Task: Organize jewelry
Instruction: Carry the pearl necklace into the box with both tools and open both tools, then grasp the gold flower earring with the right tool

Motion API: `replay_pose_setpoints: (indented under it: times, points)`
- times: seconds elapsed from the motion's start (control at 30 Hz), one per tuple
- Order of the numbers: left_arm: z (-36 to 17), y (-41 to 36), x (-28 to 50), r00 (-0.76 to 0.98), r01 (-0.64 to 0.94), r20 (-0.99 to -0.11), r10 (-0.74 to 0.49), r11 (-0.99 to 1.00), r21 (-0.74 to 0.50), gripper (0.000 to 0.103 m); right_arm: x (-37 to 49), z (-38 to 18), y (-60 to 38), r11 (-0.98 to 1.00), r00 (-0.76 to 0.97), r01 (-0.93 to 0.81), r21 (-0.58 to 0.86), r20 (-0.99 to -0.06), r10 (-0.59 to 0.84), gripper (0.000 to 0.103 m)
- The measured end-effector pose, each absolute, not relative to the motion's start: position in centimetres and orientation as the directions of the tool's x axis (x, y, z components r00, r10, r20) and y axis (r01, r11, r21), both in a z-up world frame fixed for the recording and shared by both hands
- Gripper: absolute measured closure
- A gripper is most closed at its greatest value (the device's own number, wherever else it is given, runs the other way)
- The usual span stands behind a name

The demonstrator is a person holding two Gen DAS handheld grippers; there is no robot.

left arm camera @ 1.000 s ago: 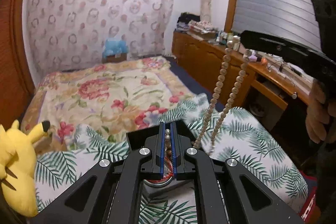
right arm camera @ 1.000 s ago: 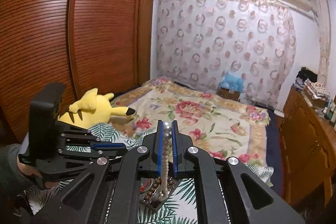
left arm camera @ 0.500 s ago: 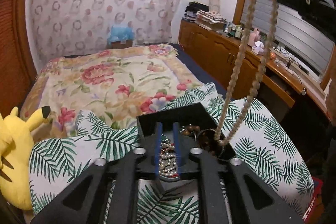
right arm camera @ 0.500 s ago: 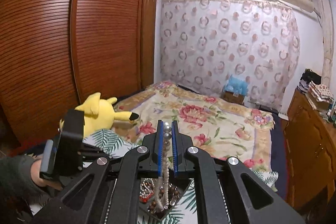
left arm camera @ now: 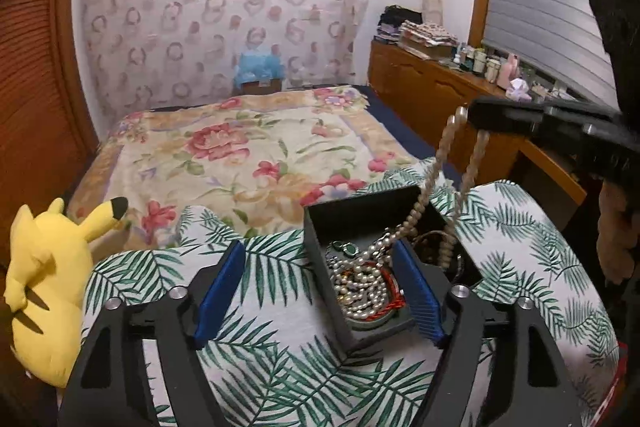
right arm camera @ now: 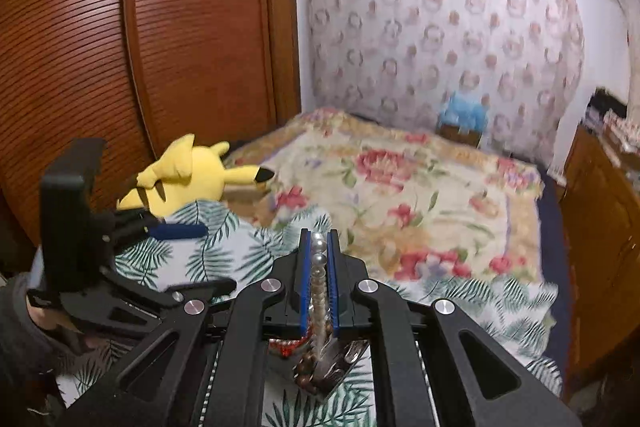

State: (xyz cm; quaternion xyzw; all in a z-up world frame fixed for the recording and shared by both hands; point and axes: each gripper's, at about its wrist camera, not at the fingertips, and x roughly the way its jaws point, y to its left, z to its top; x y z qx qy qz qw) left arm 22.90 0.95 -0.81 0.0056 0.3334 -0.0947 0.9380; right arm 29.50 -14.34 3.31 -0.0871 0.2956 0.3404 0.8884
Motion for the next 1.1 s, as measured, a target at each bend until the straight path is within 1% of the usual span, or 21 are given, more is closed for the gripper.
replay_pose_setpoints:
  times: [0.13,0.37,0.77,0.8,0.87,0.9,1.1]
  points:
    - [-1.3,1.3,22.8,0.756,0.161,-0.636,-0.155,0.986,-0.049,0.022,29.6,1.5,-13.6,0.747,0.569,-0.662,0.061,-0.609,0.553,0.093]
    - [-1.7,1.6,22.1,0.748,0.143,-0.649,-0.139,0.989,-0.046,0.019,28.9,1.0,-14.1,0.752,0.571,-0.655,0.075,-0.602,0.558,0.093]
    - [-2.1,0.9,17.5,0.755,0.14,-0.643,-0.13,0.989,-0.036,0.014,22.0,-0.4,-17.7,0.775,0.599,-0.628,0.069,-0.593,0.538,0.093]
    - [-2.1,0.8,17.2,0.755,0.141,-0.642,-0.131,0.989,-0.035,0.014,21.4,-0.7,-17.9,0.777,0.601,-0.625,0.068,-0.593,0.535,0.092]
    - [-2.4,0.6,16.1,0.757,0.146,-0.639,-0.134,0.989,-0.034,0.013,20.3,-1.4,-18.4,0.783,0.602,-0.617,0.072,-0.598,0.529,0.084]
    - [-2.6,0.5,15.5,0.758,0.149,-0.638,-0.135,0.988,-0.033,0.013,19.8,-1.7,-18.7,0.786,0.602,-0.614,0.072,-0.6,0.526,0.082]
    - [-3.7,-0.5,12.7,0.753,0.166,-0.641,-0.146,0.986,-0.028,0.013,17.1,-4.1,-19.9,0.801,0.597,-0.593,0.082,-0.622,0.506,0.081]
